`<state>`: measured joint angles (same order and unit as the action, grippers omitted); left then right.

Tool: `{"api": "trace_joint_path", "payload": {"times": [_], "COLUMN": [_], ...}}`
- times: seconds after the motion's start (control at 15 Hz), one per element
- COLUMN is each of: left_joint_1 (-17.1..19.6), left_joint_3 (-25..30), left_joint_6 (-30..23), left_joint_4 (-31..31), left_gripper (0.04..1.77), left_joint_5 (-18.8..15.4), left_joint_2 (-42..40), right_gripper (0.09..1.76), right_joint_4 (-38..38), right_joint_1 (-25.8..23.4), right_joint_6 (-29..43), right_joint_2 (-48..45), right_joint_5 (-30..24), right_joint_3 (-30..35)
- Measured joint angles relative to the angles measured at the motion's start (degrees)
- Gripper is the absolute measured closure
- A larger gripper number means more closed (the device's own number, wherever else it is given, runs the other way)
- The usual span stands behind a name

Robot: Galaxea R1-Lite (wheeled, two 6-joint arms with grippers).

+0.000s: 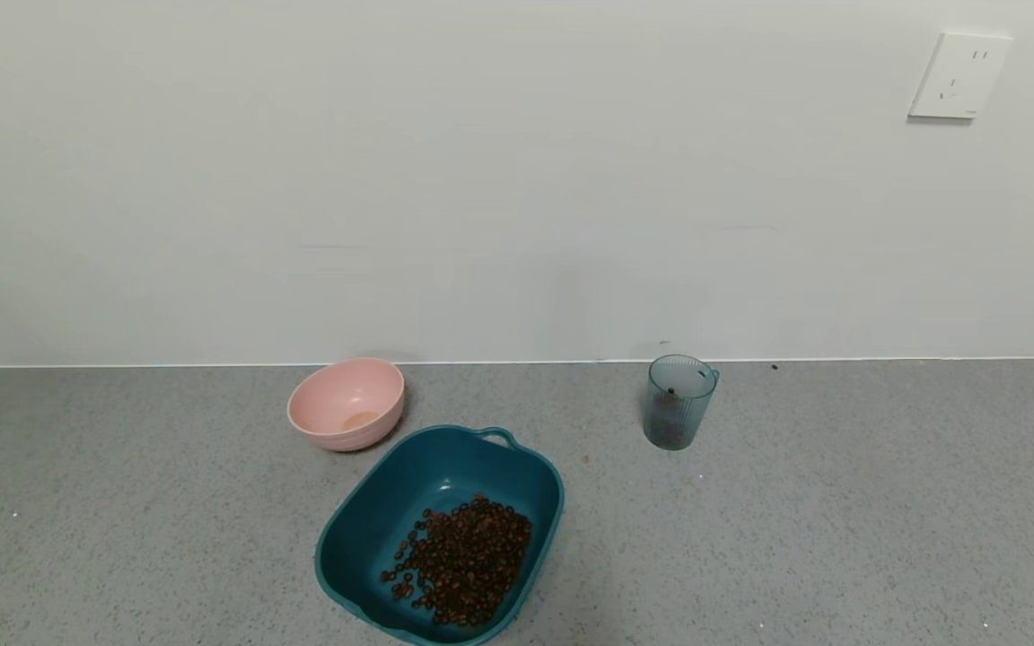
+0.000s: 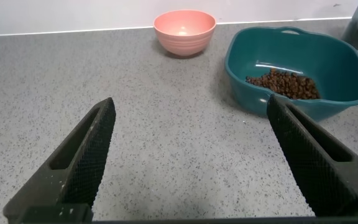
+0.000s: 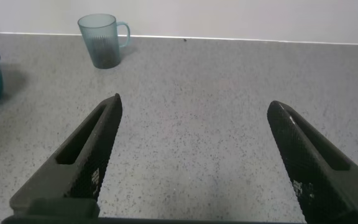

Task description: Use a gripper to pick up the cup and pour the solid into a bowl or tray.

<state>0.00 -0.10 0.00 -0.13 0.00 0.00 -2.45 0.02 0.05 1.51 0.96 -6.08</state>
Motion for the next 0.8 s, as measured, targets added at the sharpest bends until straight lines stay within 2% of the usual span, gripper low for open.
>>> {"api": "trace_joint_path", "payload": {"times": [0.33, 0.8], "left_joint_1": [0.0, 0.0], "left_joint_3": [0.0, 0.0], "left_joint_6": [0.0, 0.0], "left_joint_4": [0.0, 0.0], "left_gripper": [0.06, 0.06], "left_joint_5": [0.0, 0.0], "left_joint_2": [0.0, 0.0], "right_gripper": [0.15, 0.15], "right_joint_4": [4.2, 2.6], "right_joint_1": [0.1, 0.2], "right_joint_6": [-0.3, 0.0], "right_joint_2": [-1.4, -1.5], "right_joint_5": [0.1, 0.0], "right_joint_3": [5.0, 6.1]}}
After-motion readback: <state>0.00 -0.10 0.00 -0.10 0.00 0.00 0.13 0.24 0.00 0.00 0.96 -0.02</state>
